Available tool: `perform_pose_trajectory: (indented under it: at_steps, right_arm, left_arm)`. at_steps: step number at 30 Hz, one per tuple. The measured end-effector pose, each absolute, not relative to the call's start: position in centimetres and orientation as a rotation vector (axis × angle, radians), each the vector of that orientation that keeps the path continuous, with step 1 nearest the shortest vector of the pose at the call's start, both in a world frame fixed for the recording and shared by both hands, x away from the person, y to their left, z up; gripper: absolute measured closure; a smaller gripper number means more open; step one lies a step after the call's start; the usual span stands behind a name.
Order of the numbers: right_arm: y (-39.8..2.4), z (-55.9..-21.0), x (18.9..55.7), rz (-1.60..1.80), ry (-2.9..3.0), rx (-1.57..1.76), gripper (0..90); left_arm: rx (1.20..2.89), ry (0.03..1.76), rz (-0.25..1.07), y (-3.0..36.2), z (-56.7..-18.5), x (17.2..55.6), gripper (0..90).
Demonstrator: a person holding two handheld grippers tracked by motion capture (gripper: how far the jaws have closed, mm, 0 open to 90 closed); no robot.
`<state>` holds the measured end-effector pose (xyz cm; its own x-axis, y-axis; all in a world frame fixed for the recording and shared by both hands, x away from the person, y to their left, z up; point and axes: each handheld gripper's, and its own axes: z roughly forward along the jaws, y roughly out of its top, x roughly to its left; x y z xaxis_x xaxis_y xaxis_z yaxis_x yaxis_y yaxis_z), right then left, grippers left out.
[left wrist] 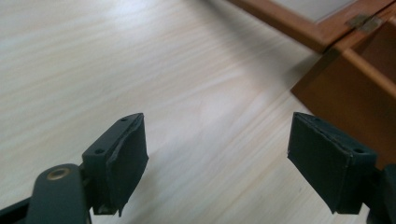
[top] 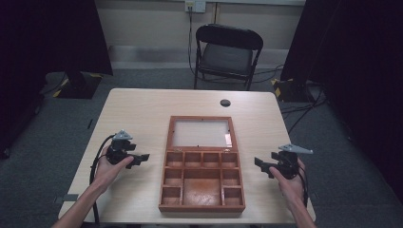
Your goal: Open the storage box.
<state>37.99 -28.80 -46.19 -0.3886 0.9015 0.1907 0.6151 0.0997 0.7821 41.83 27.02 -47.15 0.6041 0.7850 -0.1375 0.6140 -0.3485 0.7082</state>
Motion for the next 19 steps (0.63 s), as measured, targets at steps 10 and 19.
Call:
perform_pose_trajectory:
  at_steps: [10,19]
  right_arm:
    - [-30.5,-48.9,36.6,0.970,2.030,1.584,15.1]
    - [-29.6,-50.0,36.4,0.874,2.011,1.495,11.8]
  left_arm:
    - [2.169,1.103,0.400,28.3,-49.3,41.1,19.1]
    - [2.083,1.131,0.510,28.0,-50.2,40.6,13.8]
